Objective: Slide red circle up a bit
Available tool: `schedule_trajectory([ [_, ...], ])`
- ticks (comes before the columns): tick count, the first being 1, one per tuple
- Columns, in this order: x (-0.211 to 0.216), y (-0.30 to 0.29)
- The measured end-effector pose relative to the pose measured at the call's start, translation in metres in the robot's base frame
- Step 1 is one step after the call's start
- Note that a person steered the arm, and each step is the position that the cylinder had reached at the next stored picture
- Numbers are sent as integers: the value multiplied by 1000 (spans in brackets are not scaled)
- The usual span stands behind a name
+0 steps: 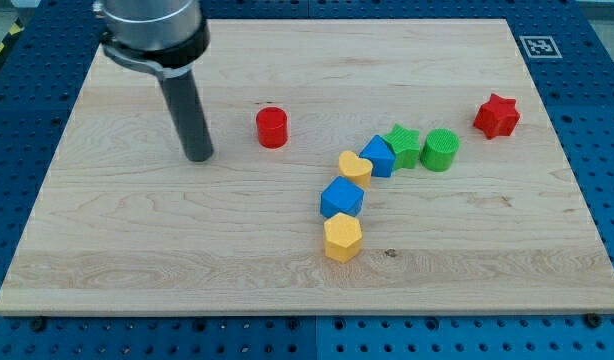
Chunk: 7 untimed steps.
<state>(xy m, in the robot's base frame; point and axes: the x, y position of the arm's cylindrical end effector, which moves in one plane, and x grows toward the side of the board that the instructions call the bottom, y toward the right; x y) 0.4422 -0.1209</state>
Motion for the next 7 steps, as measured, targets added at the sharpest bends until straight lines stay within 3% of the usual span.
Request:
schedule_trajectory([
  [2, -14, 111],
  [3, -33, 128],
  [5, 19, 84],
  [7, -18, 51],
])
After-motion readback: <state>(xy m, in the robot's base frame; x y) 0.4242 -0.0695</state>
